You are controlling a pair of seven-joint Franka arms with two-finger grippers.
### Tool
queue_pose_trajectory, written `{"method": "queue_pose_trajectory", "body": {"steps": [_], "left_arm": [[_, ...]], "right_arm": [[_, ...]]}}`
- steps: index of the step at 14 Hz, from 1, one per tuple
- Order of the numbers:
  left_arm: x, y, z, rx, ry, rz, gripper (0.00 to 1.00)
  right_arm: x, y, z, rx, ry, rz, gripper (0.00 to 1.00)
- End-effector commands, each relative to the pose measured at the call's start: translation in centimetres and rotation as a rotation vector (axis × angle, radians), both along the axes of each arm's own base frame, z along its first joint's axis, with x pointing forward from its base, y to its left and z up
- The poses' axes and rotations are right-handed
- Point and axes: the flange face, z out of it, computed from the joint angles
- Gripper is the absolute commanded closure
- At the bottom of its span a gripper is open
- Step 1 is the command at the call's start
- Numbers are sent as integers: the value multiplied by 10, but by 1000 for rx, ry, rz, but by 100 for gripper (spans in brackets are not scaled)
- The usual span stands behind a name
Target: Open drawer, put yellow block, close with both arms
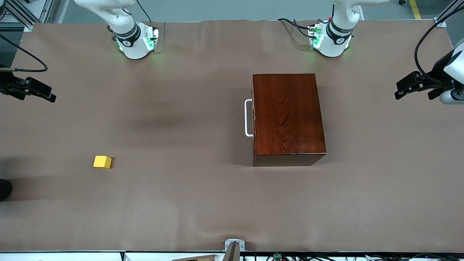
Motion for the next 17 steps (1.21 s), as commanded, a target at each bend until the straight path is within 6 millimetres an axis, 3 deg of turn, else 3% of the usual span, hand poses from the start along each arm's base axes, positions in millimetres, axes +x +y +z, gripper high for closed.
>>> {"method": "queue_pose_trajectory", "body": {"steps": [1,13,17], "left_arm": [[3,-1,4,19,-8,8,0],[9,-8,-2,23,-12,-20,0],[11,-7,10,11,-37,-14,0]], "right_arm": [[2,2,4,7,-8,-13,0],[5,3,-1,7,-3,-9,0],[10,3,-8,7,9,1,0]]}}
